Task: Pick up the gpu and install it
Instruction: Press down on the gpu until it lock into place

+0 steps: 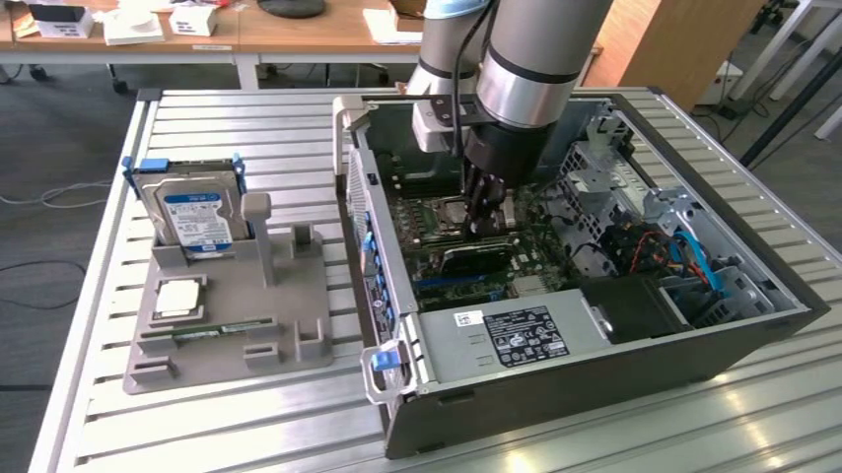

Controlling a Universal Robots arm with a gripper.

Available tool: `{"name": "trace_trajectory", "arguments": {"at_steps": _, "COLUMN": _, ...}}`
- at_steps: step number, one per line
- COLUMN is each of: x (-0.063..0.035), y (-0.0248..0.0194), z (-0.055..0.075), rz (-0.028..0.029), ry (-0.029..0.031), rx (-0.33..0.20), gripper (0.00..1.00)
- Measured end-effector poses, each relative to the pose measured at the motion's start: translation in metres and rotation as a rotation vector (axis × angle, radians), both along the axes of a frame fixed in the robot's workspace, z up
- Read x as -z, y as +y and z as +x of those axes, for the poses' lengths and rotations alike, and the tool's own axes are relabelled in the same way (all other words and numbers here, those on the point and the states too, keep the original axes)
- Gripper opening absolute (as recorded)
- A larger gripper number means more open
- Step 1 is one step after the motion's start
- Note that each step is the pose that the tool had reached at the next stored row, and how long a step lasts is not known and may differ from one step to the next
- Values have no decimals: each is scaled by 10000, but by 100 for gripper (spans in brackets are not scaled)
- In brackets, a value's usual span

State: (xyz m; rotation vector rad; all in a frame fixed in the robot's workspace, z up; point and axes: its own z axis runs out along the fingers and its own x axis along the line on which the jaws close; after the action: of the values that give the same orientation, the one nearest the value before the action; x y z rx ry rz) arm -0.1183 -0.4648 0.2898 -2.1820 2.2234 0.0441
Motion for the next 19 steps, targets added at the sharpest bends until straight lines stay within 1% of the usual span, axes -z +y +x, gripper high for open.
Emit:
{"name": "trace_trajectory", "arguments": {"at_steps": 1, "x": 0, "y": 0, "z": 0, "rz": 1, "ry": 0, "rx": 0, "gripper": 11}}
{"name": "trace_trajectory", "arguments": {"at_steps": 10, "x": 1, "y": -1, "z": -5, "rz": 5, "ry": 0, "rx": 0, "gripper": 11}}
{"name": "trace_trajectory", "arguments": {"at_steps": 13, "x": 5, "y": 0, "z": -60, "rz": 13, "ry": -1, "rx": 0, "gripper": 11}}
{"name": "trace_trajectory", "arguments": {"at_steps": 19, "x": 12, "y": 4, "z": -224, "rz": 17, "ry": -2, "rx": 1, "gripper": 11}}
